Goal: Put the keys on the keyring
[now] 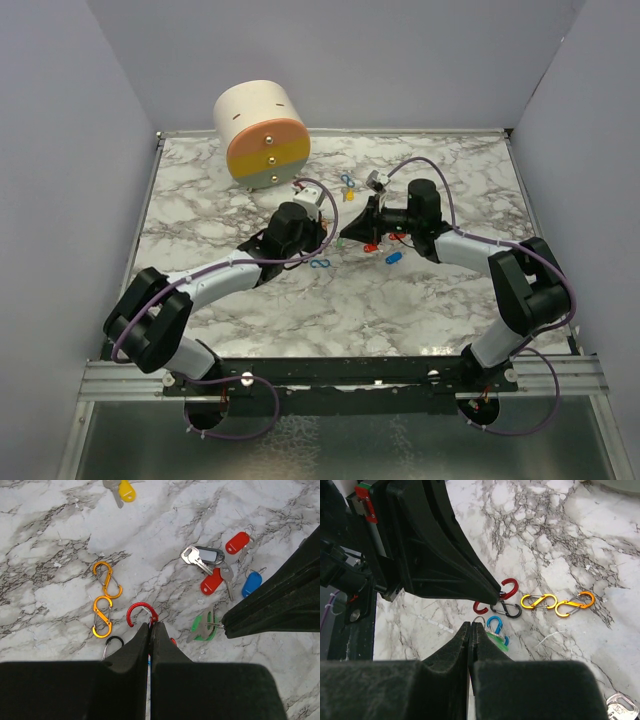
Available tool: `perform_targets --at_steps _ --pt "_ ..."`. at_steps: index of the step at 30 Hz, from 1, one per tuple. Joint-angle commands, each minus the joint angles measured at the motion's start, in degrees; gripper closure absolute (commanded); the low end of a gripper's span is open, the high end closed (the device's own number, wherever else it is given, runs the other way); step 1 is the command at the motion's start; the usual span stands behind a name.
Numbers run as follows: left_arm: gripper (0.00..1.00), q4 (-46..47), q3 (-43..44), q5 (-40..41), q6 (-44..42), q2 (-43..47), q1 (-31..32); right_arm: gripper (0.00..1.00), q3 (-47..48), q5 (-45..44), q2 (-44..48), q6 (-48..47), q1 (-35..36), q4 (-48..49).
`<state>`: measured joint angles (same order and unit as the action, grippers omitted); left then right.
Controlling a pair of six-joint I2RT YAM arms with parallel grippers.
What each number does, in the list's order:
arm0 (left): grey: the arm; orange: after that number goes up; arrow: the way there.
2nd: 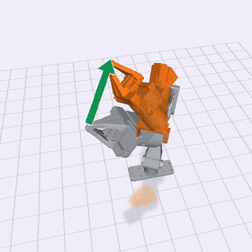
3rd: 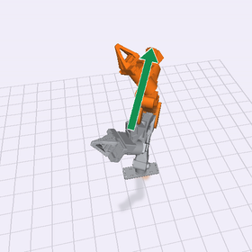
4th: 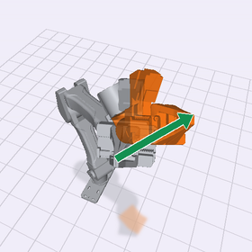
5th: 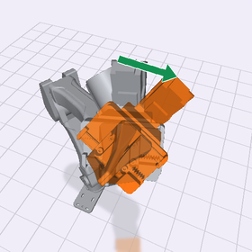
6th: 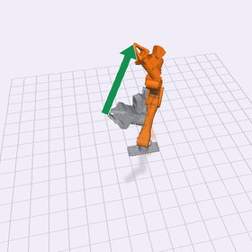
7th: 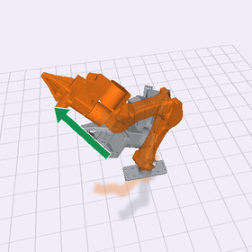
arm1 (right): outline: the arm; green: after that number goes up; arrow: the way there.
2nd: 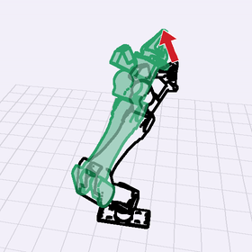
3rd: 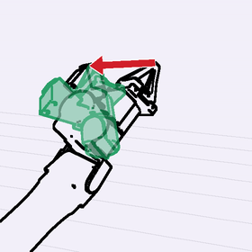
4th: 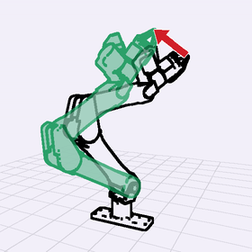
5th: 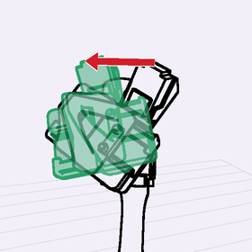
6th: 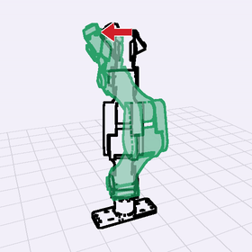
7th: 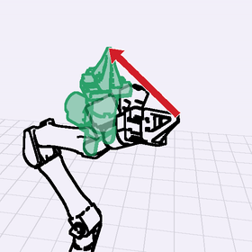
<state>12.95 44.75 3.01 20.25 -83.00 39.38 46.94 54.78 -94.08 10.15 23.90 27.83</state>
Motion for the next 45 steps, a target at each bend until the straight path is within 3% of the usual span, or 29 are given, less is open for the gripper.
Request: perform_targets --at_steps 1,45 --pt "1.0 2.3 2.3 -1.3 0.7 -1.0 0.1 0.99 1.2 -1.0 -0.1 -1.3 0.4 0.1" --pt "1.0 2.8 3.1 -1.1 0.9 0.5 2.0 0.99 3.6 -3.6 -2.8 -4.0 2.0 -3.8"
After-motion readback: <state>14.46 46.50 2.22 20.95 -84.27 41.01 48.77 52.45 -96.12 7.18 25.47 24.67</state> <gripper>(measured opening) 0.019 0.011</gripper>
